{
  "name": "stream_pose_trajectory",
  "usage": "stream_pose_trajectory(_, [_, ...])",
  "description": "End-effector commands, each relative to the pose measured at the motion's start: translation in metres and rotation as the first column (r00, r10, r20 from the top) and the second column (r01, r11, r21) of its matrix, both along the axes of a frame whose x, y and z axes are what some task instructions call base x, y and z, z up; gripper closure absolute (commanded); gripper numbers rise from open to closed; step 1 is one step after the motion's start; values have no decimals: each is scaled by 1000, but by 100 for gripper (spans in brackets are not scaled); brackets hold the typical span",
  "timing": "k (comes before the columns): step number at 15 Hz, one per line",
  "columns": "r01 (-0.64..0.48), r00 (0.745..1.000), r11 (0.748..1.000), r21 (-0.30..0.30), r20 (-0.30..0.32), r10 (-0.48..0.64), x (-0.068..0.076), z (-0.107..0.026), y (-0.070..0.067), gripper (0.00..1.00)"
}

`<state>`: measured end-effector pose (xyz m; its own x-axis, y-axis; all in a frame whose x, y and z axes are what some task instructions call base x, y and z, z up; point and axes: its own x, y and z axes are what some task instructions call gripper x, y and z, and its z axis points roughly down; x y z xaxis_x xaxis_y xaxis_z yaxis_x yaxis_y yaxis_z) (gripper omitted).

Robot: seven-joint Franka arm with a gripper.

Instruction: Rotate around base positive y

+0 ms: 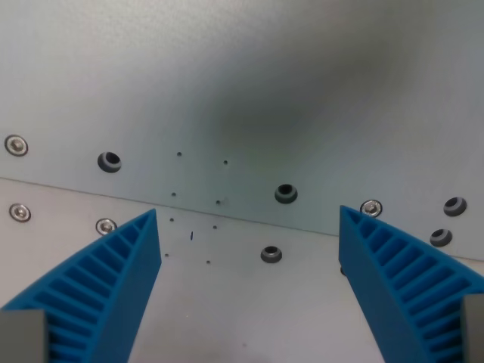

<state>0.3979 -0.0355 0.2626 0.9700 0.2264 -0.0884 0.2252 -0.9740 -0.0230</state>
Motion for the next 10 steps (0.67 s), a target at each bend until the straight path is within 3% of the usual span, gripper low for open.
stream_pose_trajectory(1, [-2, 982, 1000, -4, -188, 1, 8, 7, 0, 0])
stream_pose_trajectory(10, [-1, 957, 1000, -4, -290, 0, 8, 7, 0, 0])
